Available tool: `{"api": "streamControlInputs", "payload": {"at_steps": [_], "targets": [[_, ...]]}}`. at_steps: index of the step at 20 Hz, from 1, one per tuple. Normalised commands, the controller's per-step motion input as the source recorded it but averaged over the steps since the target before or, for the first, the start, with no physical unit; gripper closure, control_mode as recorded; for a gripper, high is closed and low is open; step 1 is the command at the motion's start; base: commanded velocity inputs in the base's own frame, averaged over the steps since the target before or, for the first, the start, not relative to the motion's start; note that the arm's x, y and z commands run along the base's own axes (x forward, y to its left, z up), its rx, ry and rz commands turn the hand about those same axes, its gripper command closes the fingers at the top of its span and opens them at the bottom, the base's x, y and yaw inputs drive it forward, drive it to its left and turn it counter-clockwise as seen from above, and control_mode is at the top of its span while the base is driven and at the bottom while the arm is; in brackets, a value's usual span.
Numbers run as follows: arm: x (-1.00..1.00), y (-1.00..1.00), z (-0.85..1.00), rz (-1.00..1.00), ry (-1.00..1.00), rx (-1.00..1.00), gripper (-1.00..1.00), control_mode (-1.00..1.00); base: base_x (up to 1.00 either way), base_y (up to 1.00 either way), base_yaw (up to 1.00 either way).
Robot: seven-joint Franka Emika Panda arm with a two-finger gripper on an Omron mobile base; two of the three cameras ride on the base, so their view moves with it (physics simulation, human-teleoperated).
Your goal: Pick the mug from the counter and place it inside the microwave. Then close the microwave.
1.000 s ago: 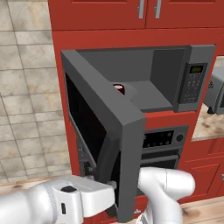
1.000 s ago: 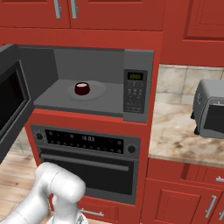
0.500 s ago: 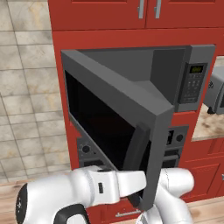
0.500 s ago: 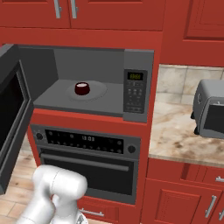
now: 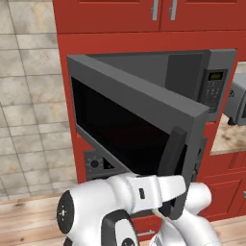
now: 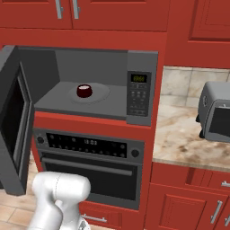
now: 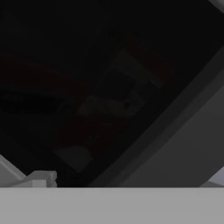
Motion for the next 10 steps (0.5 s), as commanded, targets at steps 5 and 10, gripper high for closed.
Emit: {"api": "streamControlInputs", "payload": {"at_steps": [5, 10], "targets": [[0.48, -0.34, 0.0, 0.13, 0.0, 0.0, -1.0, -1.0, 0.0, 0.0, 0.0], [0.57, -0.36, 0.04, 0.16, 0.0, 0.0, -1.0, -1.0, 0.0, 0.0, 0.0]]}}
